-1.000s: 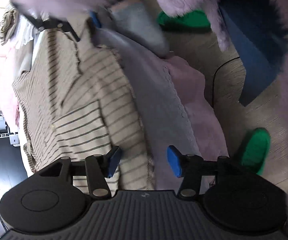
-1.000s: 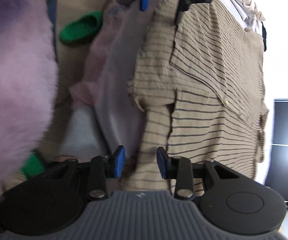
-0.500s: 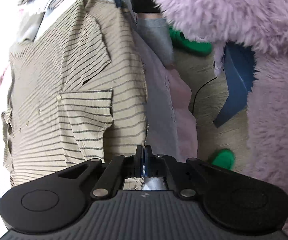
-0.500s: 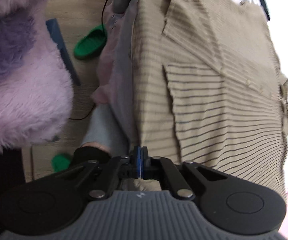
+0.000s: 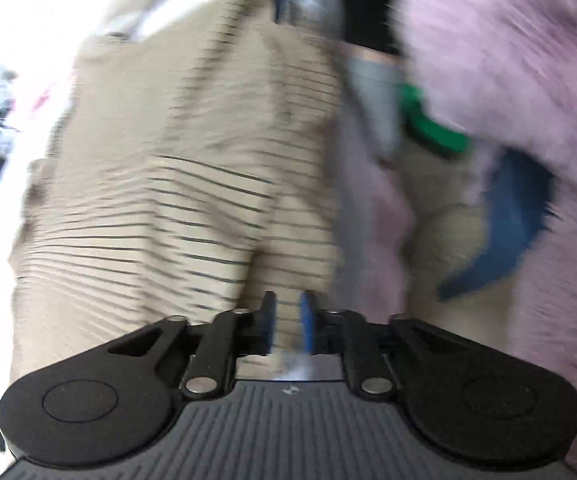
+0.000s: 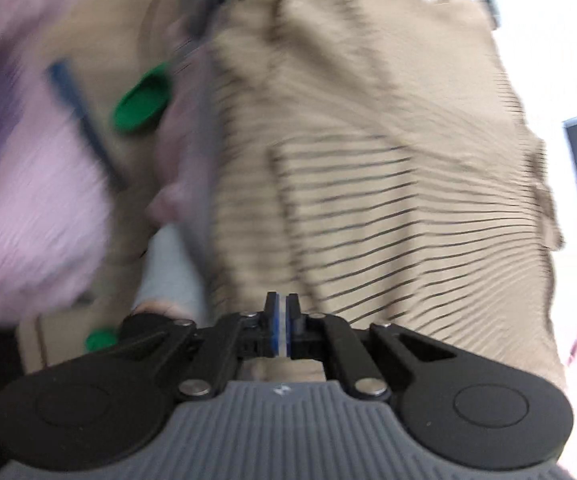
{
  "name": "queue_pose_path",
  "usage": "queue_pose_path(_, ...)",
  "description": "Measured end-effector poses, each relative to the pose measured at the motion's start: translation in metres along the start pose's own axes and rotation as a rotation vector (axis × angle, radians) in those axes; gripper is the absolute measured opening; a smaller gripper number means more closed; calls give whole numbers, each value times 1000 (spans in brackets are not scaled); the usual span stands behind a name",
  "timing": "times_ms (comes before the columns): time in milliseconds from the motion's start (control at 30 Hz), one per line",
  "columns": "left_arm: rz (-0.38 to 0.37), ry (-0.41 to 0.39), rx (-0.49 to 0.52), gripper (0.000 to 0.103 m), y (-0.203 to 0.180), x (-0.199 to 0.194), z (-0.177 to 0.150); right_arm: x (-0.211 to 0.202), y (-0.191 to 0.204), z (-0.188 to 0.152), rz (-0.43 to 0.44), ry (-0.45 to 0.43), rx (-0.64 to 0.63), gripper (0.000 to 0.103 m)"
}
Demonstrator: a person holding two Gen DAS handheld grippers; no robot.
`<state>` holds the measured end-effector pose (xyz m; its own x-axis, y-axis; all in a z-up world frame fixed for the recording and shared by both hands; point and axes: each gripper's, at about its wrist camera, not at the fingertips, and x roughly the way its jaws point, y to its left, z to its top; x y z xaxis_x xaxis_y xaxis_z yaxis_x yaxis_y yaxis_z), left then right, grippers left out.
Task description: Fold clothes
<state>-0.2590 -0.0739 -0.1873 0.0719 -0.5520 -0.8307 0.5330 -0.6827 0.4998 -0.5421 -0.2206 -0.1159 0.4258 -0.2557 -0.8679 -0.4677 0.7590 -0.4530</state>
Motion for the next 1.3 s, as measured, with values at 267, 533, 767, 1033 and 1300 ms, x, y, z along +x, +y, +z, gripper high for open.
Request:
queue_pose_path(267,172,-57,235,45,-12,20,11,16,-12,38,-25,-143,43,32)
queue_pose_path(533,235,-47,429,39,-31,53,13,62,3,53,-95,-114,-4,29)
queue_pose_path(767,170,-105,65,1,6,34,39,59,-9,50,-85,-176,115,2)
queue_pose_path(1033,80,-139,-118,1,36,15,56,36,-36,53,61,-286,269,1)
queue_pose_path(1300,39,-40,-103,2,19,58,41,68,-5,63,115,-184,161,0)
